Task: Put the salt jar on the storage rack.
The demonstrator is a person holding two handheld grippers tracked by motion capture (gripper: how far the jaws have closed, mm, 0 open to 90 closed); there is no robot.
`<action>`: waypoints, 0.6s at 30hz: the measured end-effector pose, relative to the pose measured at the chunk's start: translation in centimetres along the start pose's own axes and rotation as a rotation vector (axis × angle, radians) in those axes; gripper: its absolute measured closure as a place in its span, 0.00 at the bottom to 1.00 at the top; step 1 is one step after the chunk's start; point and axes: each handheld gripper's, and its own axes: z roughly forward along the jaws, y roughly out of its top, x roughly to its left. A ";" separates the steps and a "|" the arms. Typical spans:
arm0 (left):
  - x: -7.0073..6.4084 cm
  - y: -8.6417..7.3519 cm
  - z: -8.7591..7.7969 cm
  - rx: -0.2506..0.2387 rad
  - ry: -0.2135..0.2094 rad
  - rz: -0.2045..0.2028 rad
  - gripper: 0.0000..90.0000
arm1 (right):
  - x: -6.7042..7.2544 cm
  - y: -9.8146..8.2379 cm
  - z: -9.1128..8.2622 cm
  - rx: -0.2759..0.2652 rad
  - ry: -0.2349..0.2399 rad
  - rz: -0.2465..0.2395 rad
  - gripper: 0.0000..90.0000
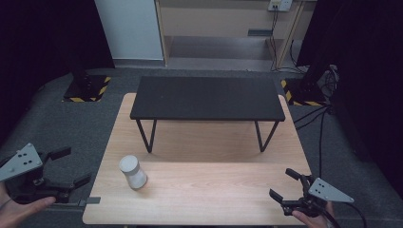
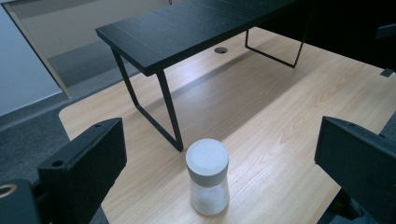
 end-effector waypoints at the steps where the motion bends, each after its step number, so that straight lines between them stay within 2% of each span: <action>1: 0.0 0.0 0.0 -0.006 0.000 -0.002 0.01 | 0.0 0.0 0.0 -0.003 0.000 0.000 0.04; 18: -0.1 -0.2 0.4 -0.001 0.000 0.004 0.02 | 0.0 0.0 0.0 0.000 0.005 -0.003 0.04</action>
